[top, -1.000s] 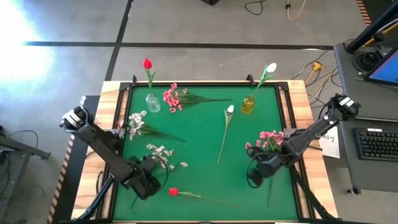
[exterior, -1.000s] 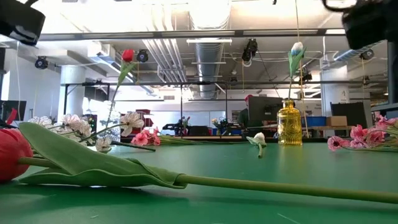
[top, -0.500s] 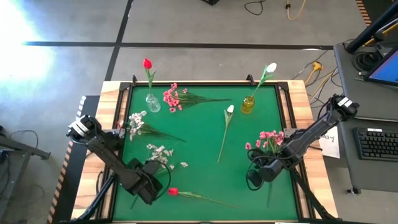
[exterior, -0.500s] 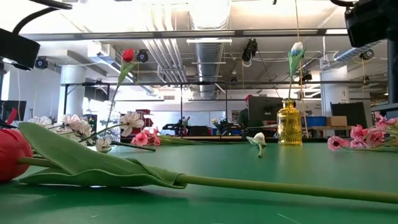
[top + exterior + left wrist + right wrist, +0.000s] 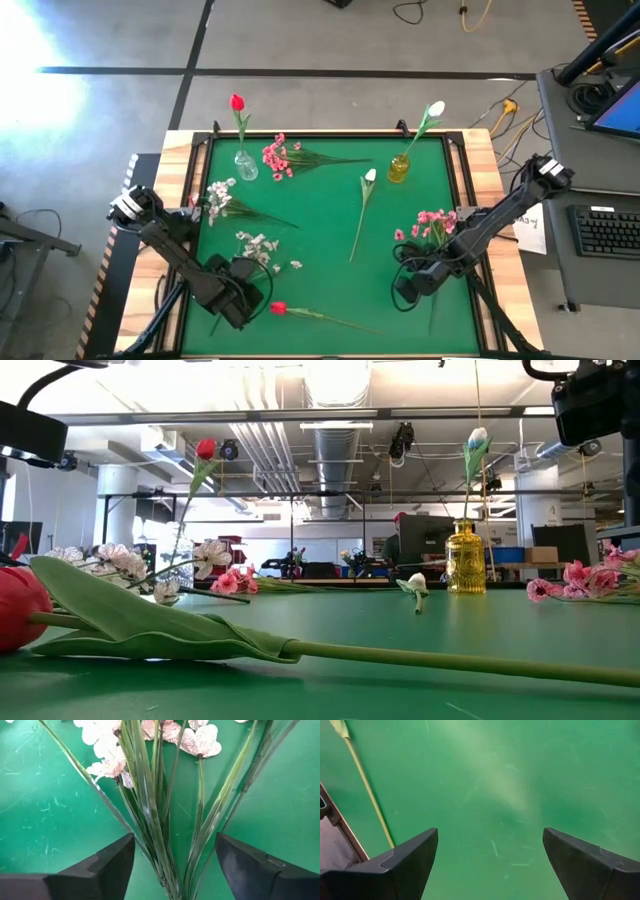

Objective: Sort flowers into vase by color
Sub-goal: Put the bottom white flowers into the yellow vase, then put the right pink flowers into the transparent vase

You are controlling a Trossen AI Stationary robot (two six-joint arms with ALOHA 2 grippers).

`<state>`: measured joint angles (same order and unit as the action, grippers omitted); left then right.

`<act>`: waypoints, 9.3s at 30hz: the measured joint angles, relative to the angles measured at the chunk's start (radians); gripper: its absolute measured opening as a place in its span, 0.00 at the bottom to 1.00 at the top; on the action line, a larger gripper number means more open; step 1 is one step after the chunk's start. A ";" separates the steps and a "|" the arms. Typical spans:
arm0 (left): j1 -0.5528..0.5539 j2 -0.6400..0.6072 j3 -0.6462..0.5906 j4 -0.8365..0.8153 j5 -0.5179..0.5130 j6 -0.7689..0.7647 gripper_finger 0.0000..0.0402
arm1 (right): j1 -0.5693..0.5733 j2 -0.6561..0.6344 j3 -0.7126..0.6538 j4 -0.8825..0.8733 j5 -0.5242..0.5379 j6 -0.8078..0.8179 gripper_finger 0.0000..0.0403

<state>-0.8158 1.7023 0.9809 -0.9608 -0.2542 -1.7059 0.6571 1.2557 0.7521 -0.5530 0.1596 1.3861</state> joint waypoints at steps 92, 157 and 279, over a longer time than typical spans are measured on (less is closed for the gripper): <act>0.529 -0.429 -0.384 1.641 -0.500 1.677 0.00 | -0.453 0.450 0.234 1.552 0.435 -1.436 0.87; 0.502 -0.788 -0.371 0.931 -0.383 1.389 0.52 | -0.579 -0.147 0.247 0.521 0.681 -1.246 0.04; 0.502 -0.784 -0.373 0.803 -0.309 1.240 0.52 | -0.875 -0.344 0.485 -0.522 0.468 -0.612 0.73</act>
<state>-0.3138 0.9188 0.6083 -0.1574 -0.5636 -0.4660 -0.2184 0.9115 1.2372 -1.0749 0.6277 0.7742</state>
